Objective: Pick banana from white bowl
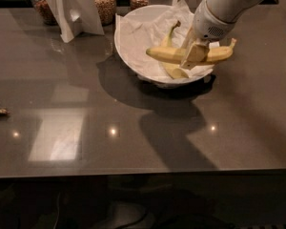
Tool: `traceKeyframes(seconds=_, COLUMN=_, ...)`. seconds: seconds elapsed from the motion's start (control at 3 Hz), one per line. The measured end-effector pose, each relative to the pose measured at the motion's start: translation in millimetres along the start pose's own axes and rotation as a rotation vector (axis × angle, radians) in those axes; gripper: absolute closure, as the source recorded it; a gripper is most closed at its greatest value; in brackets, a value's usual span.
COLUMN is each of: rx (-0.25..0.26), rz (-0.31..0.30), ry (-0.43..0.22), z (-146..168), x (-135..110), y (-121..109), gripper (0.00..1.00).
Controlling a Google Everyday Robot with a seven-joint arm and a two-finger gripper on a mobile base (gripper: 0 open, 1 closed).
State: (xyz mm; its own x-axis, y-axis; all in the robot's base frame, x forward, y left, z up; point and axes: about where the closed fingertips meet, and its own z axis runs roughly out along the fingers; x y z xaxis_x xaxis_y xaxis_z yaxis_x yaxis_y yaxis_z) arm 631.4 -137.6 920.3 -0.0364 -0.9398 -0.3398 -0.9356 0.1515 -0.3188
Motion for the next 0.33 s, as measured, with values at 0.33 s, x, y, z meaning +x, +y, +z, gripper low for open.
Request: traceKeyframes(seconds=0.33, rx=0.014, rz=-0.03, ry=-0.017, z=-34.9, x=-4.7, y=7.4, gripper=1.0)
